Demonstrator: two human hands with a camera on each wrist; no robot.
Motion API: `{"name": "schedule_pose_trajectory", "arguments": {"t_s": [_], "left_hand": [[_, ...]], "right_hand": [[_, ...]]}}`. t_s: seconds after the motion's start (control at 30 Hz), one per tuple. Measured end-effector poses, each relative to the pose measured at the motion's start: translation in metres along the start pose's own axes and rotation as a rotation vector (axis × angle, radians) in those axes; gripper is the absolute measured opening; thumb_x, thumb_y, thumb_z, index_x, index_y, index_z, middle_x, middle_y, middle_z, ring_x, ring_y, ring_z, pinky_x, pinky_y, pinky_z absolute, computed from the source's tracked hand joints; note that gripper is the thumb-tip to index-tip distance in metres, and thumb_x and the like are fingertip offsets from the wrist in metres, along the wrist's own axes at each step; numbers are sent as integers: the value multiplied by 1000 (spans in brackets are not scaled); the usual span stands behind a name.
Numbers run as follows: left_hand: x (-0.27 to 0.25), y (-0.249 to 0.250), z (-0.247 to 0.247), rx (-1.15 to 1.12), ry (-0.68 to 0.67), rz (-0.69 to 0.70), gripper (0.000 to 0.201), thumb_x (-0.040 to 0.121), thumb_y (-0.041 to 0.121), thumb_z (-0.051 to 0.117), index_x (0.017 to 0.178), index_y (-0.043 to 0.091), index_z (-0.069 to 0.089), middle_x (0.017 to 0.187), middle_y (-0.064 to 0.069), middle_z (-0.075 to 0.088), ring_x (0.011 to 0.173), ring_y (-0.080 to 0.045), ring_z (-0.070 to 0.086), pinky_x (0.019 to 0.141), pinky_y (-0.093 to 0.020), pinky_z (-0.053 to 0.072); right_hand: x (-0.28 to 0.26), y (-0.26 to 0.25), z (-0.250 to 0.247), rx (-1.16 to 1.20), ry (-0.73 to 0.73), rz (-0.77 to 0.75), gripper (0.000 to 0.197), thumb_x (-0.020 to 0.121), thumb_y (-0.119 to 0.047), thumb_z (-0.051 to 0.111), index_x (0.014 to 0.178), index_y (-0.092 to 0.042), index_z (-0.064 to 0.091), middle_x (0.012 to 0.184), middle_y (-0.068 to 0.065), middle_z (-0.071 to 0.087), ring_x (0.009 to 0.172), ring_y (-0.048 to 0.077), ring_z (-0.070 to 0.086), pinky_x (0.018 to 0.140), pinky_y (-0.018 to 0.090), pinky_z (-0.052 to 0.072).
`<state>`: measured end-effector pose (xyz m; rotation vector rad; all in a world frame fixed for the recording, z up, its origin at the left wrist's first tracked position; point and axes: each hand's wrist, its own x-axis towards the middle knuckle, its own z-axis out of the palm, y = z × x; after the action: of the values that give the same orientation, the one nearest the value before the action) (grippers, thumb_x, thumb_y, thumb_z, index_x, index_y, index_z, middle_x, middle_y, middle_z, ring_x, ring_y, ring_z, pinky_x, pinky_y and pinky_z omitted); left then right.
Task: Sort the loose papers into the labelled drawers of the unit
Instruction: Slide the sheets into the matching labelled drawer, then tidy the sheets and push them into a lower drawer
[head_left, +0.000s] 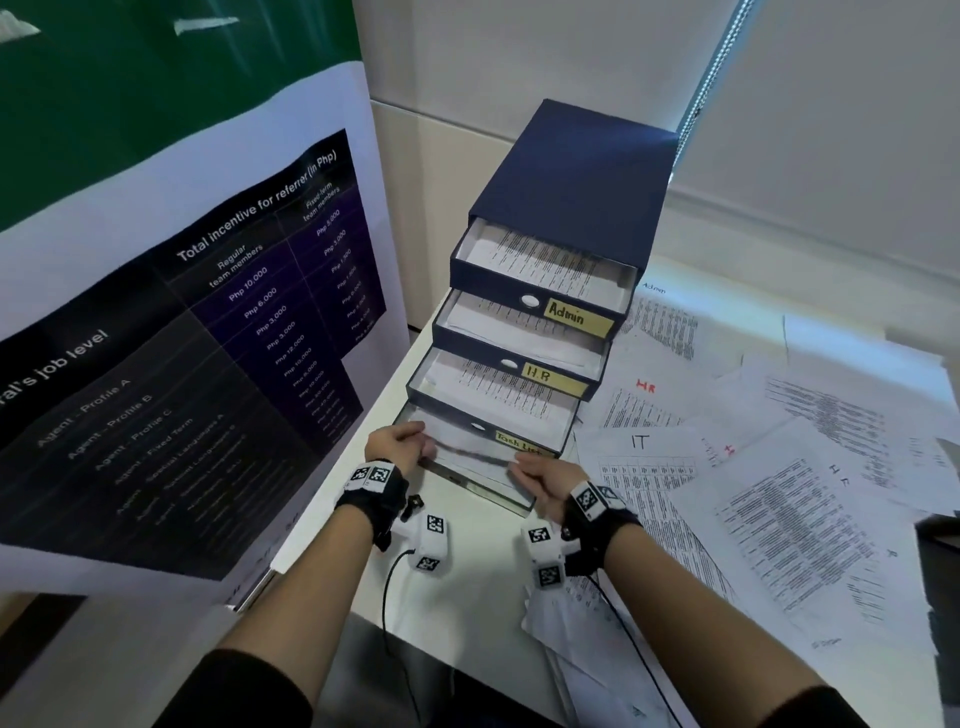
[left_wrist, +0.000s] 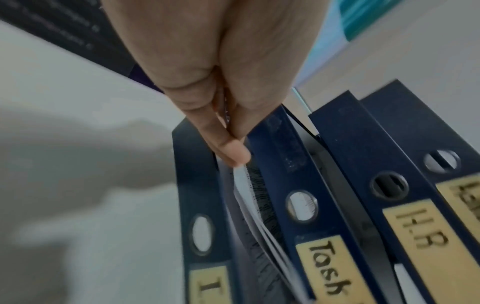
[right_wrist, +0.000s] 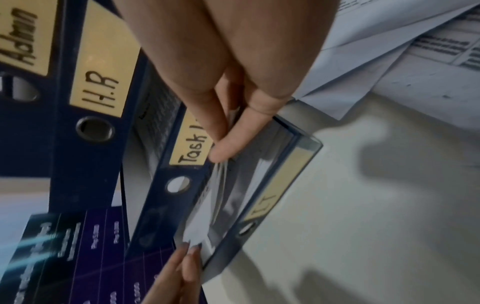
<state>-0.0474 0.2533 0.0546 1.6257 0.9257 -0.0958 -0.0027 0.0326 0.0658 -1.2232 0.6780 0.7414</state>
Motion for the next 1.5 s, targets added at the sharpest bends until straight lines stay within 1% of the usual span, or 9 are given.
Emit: {"name": "schedule_pose_trajectory", "arguments": {"t_s": [0.1, 0.27, 0.4, 0.53, 0.67, 0.9, 1.1, 1.33, 1.5], "left_hand": [[4, 9, 8, 110, -8, 5, 27, 89, 0, 61, 110, 9, 74, 115, -14, 72, 96, -26, 67, 92, -27, 52], [-14, 37, 26, 790, -205, 132, 30, 98, 16, 57, 126, 8, 64, 128, -4, 64, 117, -23, 60, 84, -21, 43], [-42, 71, 63, 821, -496, 357, 16, 93, 25, 67, 107, 22, 75, 92, 9, 70, 79, -10, 62, 72, -22, 49], [-66, 89, 129, 685, -856, 300, 19, 95, 23, 66, 111, 15, 72, 87, 1, 74, 67, -7, 68, 64, -21, 56], [-69, 82, 216, 835, -865, 384, 27, 93, 22, 67, 120, 18, 70, 99, -4, 73, 83, -15, 68, 85, -33, 59], [-75, 69, 337, 864, -717, 312, 65, 92, 28, 65, 149, 14, 38, 136, -6, 57, 122, -24, 57, 100, -30, 47], [-75, 52, 380, 855, -640, 326, 62, 97, 35, 61, 148, 7, 42, 150, -12, 48, 135, -28, 48, 109, -32, 38], [-81, 25, 348, 744, -790, 187, 38, 71, 18, 89, 104, 11, 73, 95, -3, 76, 89, -20, 72, 89, -40, 58], [-88, 16, 313, 693, -898, 192, 28, 78, 26, 84, 99, 20, 67, 99, 3, 73, 87, -9, 69, 73, -20, 55]], "right_hand": [[3, -2, -14, 4, -38, 42, 25, 90, 11, 56, 115, 15, 60, 120, 31, 61, 109, 35, 63, 74, 31, 60], [-8, -25, -93, -221, 37, -117, 16, 90, 11, 56, 103, 11, 65, 90, 30, 67, 70, 31, 64, 66, 34, 58], [-9, -52, -218, -797, 622, -271, 21, 89, -15, 63, 107, -14, 72, 97, 11, 72, 83, 27, 65, 82, 36, 56], [-11, -51, -342, -805, 1031, 131, 92, 73, -49, 78, 145, -12, 35, 146, 27, 30, 130, 45, 37, 102, 55, 39], [-18, -29, -390, -616, 981, 217, 135, 39, -59, 92, 144, -2, 31, 137, 29, 47, 124, 45, 49, 93, 54, 49], [-17, -7, -388, -585, 789, -197, 45, 70, -20, 86, 110, -10, 67, 83, 4, 69, 80, 24, 67, 84, 39, 57], [-23, 5, -390, -905, 493, -280, 8, 82, -18, 71, 74, -18, 69, 73, 3, 69, 74, 21, 65, 70, 27, 53], [-16, -4, -405, -555, 506, -287, 27, 78, -34, 80, 96, -17, 69, 81, 2, 72, 65, 18, 66, 69, 37, 59], [-14, -16, -369, -674, 480, -365, 16, 85, -34, 73, 92, -19, 72, 85, -5, 74, 83, 14, 69, 84, 36, 57]]}}
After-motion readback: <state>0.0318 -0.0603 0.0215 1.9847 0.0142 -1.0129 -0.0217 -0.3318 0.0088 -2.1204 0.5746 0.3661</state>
